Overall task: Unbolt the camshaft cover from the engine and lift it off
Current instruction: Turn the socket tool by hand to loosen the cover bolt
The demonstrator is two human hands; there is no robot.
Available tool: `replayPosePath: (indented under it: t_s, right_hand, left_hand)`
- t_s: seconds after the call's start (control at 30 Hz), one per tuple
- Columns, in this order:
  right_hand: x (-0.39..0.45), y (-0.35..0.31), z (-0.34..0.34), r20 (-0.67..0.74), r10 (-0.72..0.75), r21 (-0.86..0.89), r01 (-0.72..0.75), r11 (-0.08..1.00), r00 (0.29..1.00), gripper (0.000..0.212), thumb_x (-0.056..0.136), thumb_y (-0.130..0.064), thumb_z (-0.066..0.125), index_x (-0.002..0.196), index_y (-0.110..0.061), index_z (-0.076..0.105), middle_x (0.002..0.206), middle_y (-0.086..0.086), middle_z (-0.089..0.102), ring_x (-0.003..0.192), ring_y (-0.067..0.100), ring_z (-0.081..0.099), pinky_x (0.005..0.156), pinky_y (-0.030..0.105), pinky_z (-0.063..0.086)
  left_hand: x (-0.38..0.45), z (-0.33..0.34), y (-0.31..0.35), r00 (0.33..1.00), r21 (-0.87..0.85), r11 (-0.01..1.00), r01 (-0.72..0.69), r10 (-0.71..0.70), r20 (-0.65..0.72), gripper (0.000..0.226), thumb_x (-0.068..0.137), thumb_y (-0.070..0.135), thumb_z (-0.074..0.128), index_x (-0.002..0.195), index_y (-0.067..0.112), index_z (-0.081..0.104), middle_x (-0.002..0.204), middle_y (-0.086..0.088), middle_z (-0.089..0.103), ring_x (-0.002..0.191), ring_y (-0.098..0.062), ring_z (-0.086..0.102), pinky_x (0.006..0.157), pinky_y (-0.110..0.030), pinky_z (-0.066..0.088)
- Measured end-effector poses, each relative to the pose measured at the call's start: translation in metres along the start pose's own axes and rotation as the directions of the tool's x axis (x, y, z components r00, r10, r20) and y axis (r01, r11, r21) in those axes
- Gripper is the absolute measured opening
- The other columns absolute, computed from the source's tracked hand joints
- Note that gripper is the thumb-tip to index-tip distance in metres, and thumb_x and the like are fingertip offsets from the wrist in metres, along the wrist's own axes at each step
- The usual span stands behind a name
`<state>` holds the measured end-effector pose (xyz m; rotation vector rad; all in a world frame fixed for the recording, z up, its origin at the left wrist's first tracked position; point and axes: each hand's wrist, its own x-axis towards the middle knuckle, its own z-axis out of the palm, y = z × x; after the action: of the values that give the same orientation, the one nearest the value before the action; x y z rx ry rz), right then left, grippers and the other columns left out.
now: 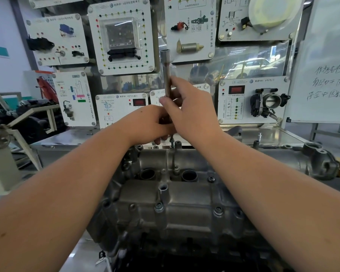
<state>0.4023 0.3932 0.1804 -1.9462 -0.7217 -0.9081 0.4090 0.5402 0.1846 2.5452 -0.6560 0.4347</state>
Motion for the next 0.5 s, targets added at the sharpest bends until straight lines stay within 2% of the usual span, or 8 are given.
replayPosePath:
  t_s: [0.03, 0.1, 0.2, 0.3, 0.4, 0.5]
  right_hand:
    - [0.0005, -0.0003, 0.0003, 0.001, -0.005, -0.016, 0.005, 1.000, 1.000, 0.037, 0.099, -0.023, 0.059, 0.136, -0.019, 0.057, 0.094, -0.007, 0.066, 0.089, 0.015, 0.063, 0.075, 0.019, 0.041]
    - [0.0013, 0.0000, 0.0010, 0.013, 0.004, -0.036, -0.003, 0.999, 1.000, 0.031, 0.101, -0.021, 0.054, 0.132, -0.017, 0.057, 0.090, -0.005, 0.067, 0.084, 0.017, 0.062, 0.074, 0.026, 0.045]
    - [0.0019, 0.0003, 0.0006, 0.024, 0.035, -0.009, -0.035, 0.999, 0.999, 0.043, 0.103, -0.021, 0.050, 0.145, -0.016, 0.044, 0.099, 0.006, 0.071, 0.086, 0.023, 0.065, 0.079, 0.034, 0.052]
    - [0.0012, -0.0002, 0.0001, 0.035, 0.036, -0.007, -0.036, 0.999, 0.999, 0.050, 0.102, -0.026, 0.054, 0.149, -0.018, 0.039, 0.102, 0.006, 0.072, 0.088, 0.022, 0.066, 0.084, 0.040, 0.054]
    - [0.0017, 0.0004, -0.0007, 0.008, 0.044, -0.002, -0.044, 0.999, 0.999, 0.051, 0.099, -0.029, 0.060, 0.147, -0.018, 0.044, 0.109, 0.001, 0.071, 0.097, 0.019, 0.065, 0.088, 0.035, 0.052]
    - [0.0032, 0.0008, -0.0007, 0.008, 0.012, -0.051, -0.011, 0.999, 1.000, 0.038, 0.102, -0.024, 0.054, 0.137, -0.012, 0.051, 0.097, 0.004, 0.069, 0.086, 0.020, 0.063, 0.079, 0.034, 0.050]
  left_hand:
    - [-0.0003, 0.0001, 0.0006, 1.000, -0.014, 1.000, 0.003, -0.003, -0.003, 0.012, 0.088, 0.041, 0.059, 0.079, 0.037, 0.064, 0.075, 0.019, 0.072, 0.060, -0.007, 0.070, 0.052, -0.007, 0.043]
    - [-0.0009, 0.0004, 0.0015, 1.000, -0.038, 0.999, 0.010, -0.011, -0.004, 0.012, 0.085, 0.042, 0.056, 0.082, 0.036, 0.066, 0.075, 0.025, 0.071, 0.062, -0.007, 0.071, 0.052, -0.005, 0.042]
    - [-0.0003, -0.0007, 0.0000, 1.000, -0.026, 1.000, 0.015, -0.015, 0.003, 0.013, 0.096, 0.032, 0.061, 0.086, 0.039, 0.066, 0.069, 0.033, 0.068, 0.063, -0.001, 0.069, 0.053, -0.003, 0.040]
    - [-0.0003, -0.0016, -0.0004, 1.000, 0.006, 1.000, 0.010, -0.010, -0.001, 0.020, 0.098, 0.028, 0.061, 0.083, 0.041, 0.063, 0.065, 0.036, 0.065, 0.061, 0.005, 0.066, 0.054, -0.001, 0.039]
    - [0.0004, -0.0004, -0.0003, 1.000, 0.014, 1.000, -0.007, 0.008, -0.013, 0.016, 0.095, 0.032, 0.062, 0.082, 0.042, 0.062, 0.071, 0.029, 0.069, 0.062, 0.001, 0.068, 0.053, -0.003, 0.042]
    - [0.0013, -0.0007, -0.0007, 1.000, -0.003, 1.000, -0.002, 0.002, -0.023, 0.006, 0.090, 0.038, 0.062, 0.086, 0.039, 0.065, 0.082, 0.020, 0.072, 0.063, -0.004, 0.071, 0.053, -0.006, 0.044]
